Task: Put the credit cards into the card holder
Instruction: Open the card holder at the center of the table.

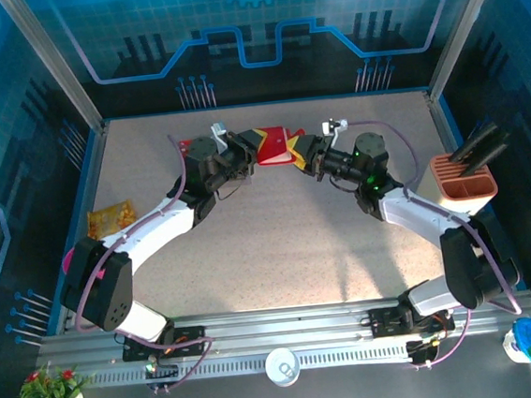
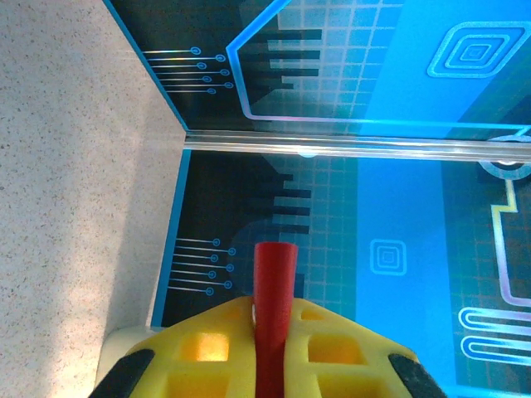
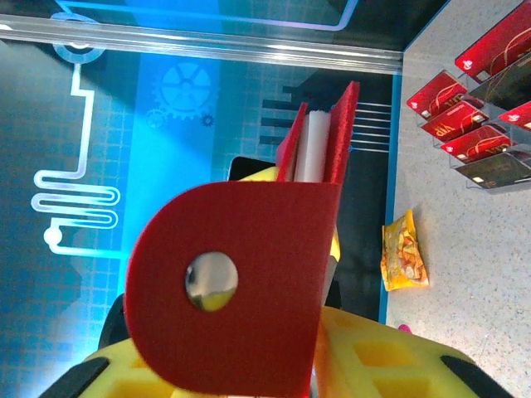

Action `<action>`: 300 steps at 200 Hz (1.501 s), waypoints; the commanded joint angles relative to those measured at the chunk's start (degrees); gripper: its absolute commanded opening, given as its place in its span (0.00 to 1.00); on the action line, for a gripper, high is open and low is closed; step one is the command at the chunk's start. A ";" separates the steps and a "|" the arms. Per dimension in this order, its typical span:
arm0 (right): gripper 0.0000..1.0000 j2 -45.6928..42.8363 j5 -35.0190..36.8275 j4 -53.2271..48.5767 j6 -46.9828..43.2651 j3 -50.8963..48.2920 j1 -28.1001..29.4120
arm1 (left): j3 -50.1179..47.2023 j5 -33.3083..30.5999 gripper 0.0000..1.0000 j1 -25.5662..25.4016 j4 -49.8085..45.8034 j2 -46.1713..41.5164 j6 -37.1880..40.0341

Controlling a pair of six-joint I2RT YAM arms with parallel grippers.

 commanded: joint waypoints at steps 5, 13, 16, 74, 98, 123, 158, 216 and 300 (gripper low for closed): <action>0.31 -2.29 -1.28 -3.19 -3.20 0.02 -0.95 | -0.45 0.96 0.00 0.63 2.60 0.68 0.03; 0.31 -2.39 -1.38 -3.41 -3.32 0.16 -0.96 | -0.45 0.92 0.00 0.62 2.65 0.78 -0.03; 0.31 -2.39 -1.35 -3.51 -3.30 0.22 -0.96 | -0.46 1.02 0.00 0.58 2.69 0.74 -0.11; 0.32 -1.03 -2.24 -3.80 -3.61 2.24 -0.56 | -0.32 1.22 0.00 0.57 2.94 1.06 -0.20; 0.31 0.17 -2.52 -3.07 -3.44 3.26 0.09 | -0.37 1.23 0.00 0.59 2.80 1.09 -0.22; 0.23 1.14 -2.60 -1.46 -2.61 3.43 0.35 | -0.45 1.22 0.00 0.58 2.79 1.07 -0.24; 0.04 1.96 -2.80 0.46 -1.59 2.78 0.16 | -0.43 1.31 0.00 0.57 2.77 1.09 -0.19; 0.00 1.20 -3.30 3.26 -2.27 -0.95 -2.22 | -0.67 2.92 0.98 3.22 -2.13 -1.65 4.18; 0.00 -2.87 -3.77 -14.95 -16.58 1.19 -2.27 | 41.43 0.80 0.99 0.60 -67.21 6.43 48.90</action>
